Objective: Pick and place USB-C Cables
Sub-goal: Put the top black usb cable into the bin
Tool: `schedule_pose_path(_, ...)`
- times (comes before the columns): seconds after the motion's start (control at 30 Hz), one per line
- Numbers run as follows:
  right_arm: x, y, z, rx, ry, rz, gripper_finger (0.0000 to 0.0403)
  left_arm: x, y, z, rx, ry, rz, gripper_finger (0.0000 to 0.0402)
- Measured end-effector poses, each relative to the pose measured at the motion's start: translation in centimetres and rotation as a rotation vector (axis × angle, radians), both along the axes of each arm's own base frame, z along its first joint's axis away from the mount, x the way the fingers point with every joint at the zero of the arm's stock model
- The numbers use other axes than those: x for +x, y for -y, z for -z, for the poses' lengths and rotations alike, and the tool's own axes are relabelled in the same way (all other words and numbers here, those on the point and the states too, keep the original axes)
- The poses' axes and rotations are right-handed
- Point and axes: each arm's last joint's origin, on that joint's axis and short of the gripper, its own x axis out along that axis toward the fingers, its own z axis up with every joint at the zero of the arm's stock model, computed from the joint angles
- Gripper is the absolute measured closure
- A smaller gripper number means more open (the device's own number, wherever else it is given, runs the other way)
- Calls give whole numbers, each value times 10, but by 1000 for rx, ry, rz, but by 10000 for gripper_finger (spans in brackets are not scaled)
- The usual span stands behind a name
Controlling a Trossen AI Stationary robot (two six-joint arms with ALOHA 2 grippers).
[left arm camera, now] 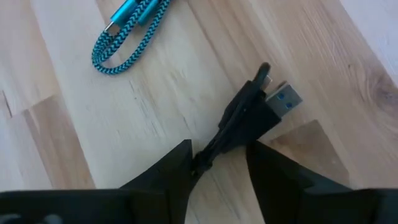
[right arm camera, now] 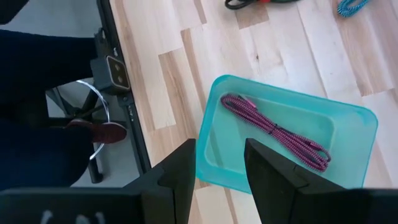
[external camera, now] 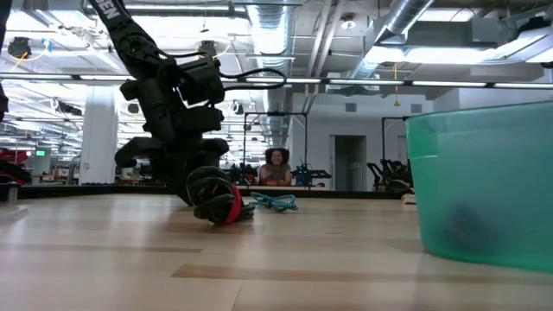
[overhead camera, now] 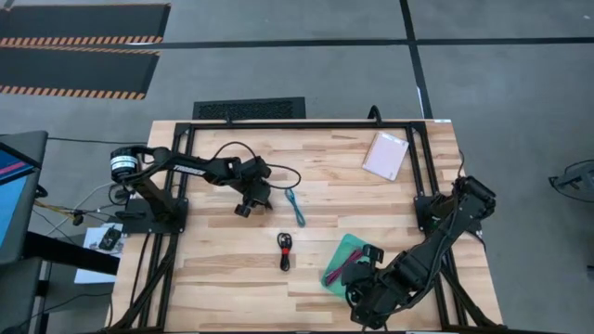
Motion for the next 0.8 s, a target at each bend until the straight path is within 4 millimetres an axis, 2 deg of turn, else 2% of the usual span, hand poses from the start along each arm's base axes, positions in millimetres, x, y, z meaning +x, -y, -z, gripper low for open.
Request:
schedule_pose_path(0.2,3,4,0,-8,-14,-39,242,4,0,-5,-26,-8,-92,313)
schedule_pose_path(0.4,6,7,0,-28,-12,-67,242,5,0,-11,-75,-37,-218,389)
schedule_pose_path(0.6,12,15,0,-105,43,-13,242,5,-1,-12,-125,-49,-395,397)
schedule_pose_path(0.8,22,31,0,-122,19,-4,242,0,1,-20,-187,-63,-529,399)
